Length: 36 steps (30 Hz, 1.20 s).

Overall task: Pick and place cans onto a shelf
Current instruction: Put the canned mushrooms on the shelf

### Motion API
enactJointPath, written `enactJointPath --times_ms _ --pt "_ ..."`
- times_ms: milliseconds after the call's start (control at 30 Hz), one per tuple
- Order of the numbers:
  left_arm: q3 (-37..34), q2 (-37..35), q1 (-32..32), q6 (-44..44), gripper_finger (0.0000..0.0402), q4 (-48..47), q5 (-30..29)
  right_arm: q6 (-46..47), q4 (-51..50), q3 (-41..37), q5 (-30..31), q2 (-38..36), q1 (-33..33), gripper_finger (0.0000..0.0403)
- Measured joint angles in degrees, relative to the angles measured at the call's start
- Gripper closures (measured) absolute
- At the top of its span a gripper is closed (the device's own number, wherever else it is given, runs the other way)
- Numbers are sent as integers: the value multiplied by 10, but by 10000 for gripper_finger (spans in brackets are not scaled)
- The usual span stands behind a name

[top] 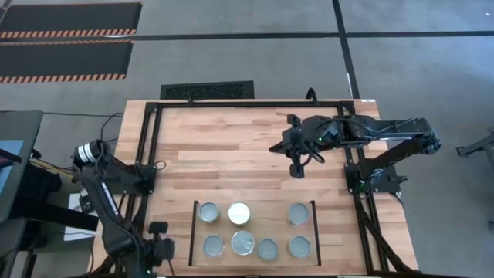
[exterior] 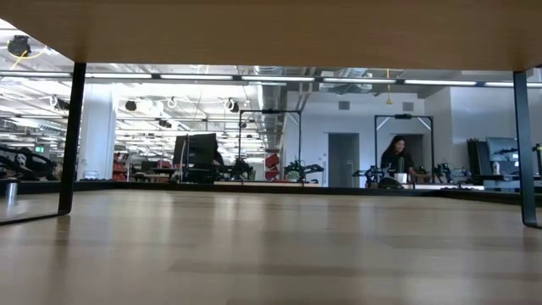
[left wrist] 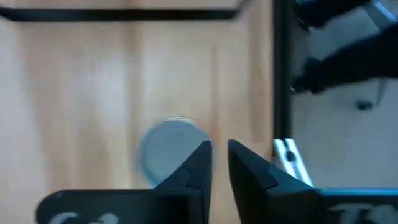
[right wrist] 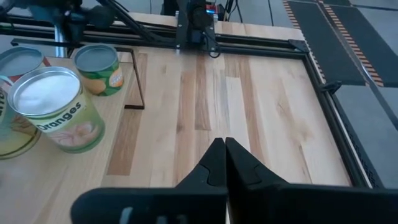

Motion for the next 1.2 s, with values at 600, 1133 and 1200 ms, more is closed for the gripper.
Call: enactJointPath --times_ms 600,1133,1200 --pt "1 94 0 -54 275 47 20 4 0 0 3 0 0 397" --pt "0 139 5 -116 309 31 37 5 -1 1 3 0 0 396" --pt "0 139 6 -116 308 30 39 5 -1 1 3 0 0 396"
